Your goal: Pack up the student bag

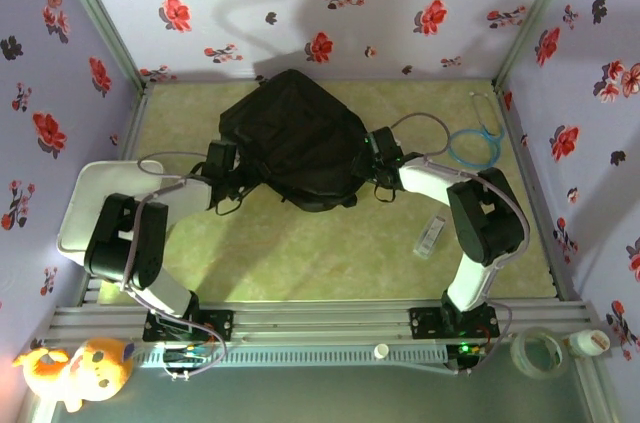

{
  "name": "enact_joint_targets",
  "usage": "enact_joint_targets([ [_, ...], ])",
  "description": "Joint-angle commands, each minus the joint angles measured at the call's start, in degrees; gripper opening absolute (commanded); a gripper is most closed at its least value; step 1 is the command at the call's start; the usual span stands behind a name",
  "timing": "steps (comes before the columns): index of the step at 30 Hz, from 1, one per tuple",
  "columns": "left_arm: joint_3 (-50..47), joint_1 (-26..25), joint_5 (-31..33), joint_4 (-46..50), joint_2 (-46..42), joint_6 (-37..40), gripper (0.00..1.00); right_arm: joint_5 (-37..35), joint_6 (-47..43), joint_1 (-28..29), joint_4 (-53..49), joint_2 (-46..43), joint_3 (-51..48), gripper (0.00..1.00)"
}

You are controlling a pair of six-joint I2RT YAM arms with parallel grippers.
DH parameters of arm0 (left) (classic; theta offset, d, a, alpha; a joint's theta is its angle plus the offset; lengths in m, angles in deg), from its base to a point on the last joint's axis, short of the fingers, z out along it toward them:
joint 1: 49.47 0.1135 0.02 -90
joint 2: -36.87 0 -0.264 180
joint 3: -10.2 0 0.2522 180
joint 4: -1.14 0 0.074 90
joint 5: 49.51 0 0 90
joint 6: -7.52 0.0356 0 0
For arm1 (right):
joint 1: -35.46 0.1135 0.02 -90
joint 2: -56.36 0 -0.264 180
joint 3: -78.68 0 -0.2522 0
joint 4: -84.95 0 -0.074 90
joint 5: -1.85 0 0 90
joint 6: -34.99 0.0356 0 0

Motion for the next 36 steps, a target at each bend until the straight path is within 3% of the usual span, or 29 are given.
enact_joint_targets([
  [1, -1.55, 0.58, -2.82, -7.43, 1.66, -4.9, 0.55, -0.31, -1.34, -0.29, -0.62, -0.77, 1.23, 0.59],
  [8, -0.79, 0.94, -6.55, -15.91, 4.61, -8.99, 0.49, 0.49, -0.8, -0.29, -0.19, -2.4, -0.27, 0.59],
  [15, 1.13, 1.15, -7.74, -17.75, 8.28, -10.42, 0.3, 0.33, -0.35, -0.37, 0.54, -3.25, -1.94, 0.59],
  [23, 2.29, 1.11, -9.06, -20.32, 7.33, -10.47, 0.0, -2.79, -2.28, -0.55, -3.0, -8.45, -2.25, 0.59],
  [31, 3.36, -0.12, -11.15, -20.05, 3.15, -11.39, 0.0, -6.48, -3.83, 0.58, -12.15, -18.74, -2.32, 0.62],
  [36, 5.18, -2.34, -11.17, -19.07, 1.41, -12.69, 0.0, -6.27, -1.92, 6.93, -15.41, -23.21, -1.34, 0.62],
])
